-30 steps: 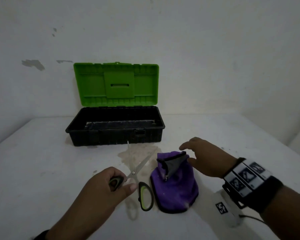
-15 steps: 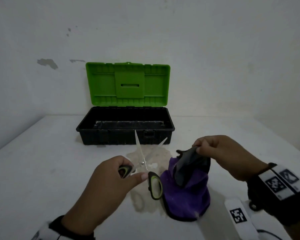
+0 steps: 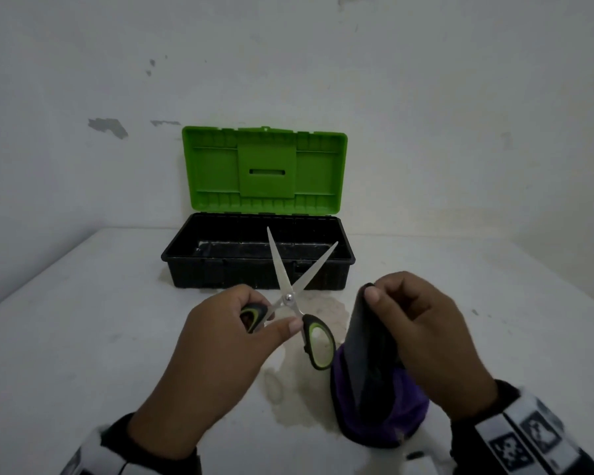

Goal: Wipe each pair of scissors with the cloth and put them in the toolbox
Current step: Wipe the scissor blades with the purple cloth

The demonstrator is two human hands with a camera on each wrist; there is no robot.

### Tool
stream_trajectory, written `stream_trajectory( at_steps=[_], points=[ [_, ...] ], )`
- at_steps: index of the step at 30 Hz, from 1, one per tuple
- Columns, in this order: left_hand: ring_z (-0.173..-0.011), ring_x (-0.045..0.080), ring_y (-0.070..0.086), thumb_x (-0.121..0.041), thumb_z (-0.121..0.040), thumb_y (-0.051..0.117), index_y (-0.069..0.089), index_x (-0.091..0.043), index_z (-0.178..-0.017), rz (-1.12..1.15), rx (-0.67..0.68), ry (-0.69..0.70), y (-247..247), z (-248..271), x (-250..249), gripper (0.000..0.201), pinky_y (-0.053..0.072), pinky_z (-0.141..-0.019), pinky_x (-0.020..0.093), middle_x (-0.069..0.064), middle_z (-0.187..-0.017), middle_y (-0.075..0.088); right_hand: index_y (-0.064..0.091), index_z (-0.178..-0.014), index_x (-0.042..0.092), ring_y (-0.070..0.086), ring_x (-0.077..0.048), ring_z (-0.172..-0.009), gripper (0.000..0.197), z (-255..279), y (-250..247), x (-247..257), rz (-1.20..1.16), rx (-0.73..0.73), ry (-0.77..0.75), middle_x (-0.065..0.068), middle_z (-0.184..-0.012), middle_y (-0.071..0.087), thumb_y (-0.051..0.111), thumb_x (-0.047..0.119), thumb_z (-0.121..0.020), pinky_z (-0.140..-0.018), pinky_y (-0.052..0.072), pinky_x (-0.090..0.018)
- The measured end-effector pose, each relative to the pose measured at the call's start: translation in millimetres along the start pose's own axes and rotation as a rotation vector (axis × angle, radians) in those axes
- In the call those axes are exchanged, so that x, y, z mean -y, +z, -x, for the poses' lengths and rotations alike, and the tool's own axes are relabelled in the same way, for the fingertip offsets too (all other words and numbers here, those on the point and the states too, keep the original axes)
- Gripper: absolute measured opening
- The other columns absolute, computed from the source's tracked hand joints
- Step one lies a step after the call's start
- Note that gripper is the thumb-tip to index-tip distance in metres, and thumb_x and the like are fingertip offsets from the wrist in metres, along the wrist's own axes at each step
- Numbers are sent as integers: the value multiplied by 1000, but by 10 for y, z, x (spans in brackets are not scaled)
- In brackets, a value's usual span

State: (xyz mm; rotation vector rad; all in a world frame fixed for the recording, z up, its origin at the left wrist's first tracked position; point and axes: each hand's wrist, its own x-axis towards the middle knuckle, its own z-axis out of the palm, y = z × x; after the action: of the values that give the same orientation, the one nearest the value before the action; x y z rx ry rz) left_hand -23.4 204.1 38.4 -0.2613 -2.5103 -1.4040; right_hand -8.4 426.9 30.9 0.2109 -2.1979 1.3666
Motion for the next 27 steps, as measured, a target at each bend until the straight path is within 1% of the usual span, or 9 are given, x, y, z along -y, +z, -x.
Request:
stream_trajectory(
  at_steps=[4,8,11,15,17,20,23,25,27],
  points=[
    [-64,6,58,-53,-67,77,60,-30,-75,-46,20,11,32,22,-21,30,40,-54,13,-8,-70,63,68,-90,28,67,-11,-82,17,79,162,54,-28,171,-31,10,-86,70,62,13,-93,-71,53,-20],
    [-63,6,56,-50,-67,79,59,-29,-75,-60,44,10,57,35,-40,30,36,-53,12,-7,-70,62,67,-92,34,68,-7,-87,28,98,245,123,-47,113,-81,16,-91,71,68,6,-88,-75,52,-15],
    [-65,7,56,-49,-68,79,59,-29,-77,-63,53,8,76,39,-55,30,36,-55,13,-7,-71,62,64,-100,26,72,-9,-87,28,131,309,157,-121,118,-26,9,-89,75,73,5,-84,-78,56,-24],
    [-65,4,56,-49,-67,79,60,-30,-76,-68,35,-1,84,31,-42,29,35,-55,13,-8,-70,62,70,-89,21,72,-4,-78,19,157,380,163,-138,37,23,10,-82,76,80,10,-78,-72,55,-17],
    [-63,4,55,-49,-66,79,59,-30,-75,-78,30,3,91,30,-37,29,35,-54,13,-9,-69,61,73,-85,19,73,-7,-75,15,157,425,164,-196,19,68,7,-79,77,80,9,-77,-72,57,-22],
    [-60,6,53,-48,-67,79,58,-28,-72,-88,29,14,101,25,-36,30,37,-53,15,-7,-65,59,71,-88,16,75,-14,-76,14,167,485,153,-270,8,145,3,-80,77,79,10,-77,-74,59,-33],
    [-59,8,53,-49,-66,79,57,-27,-70,-92,29,25,98,11,-26,32,42,-54,18,-6,-64,59,72,-89,14,75,-17,-77,14,166,509,156,-318,3,187,0,-80,78,79,10,-78,-75,59,-37],
    [-58,7,51,-50,-65,79,57,-27,-70,-97,26,33,98,2,-28,33,40,-53,18,-5,-63,58,74,-86,14,75,-18,-76,11,163,499,184,-350,-11,171,-1,-79,77,79,9,-77,-73,59,-34],
    [-57,6,49,-50,-65,79,56,-27,-69,-110,30,36,99,1,-41,33,37,-52,17,-5,-62,57,75,-82,17,74,-14,-74,11,163,479,215,-293,-34,90,3,-78,77,80,8,-76,-70,58,-27]
  ],
)
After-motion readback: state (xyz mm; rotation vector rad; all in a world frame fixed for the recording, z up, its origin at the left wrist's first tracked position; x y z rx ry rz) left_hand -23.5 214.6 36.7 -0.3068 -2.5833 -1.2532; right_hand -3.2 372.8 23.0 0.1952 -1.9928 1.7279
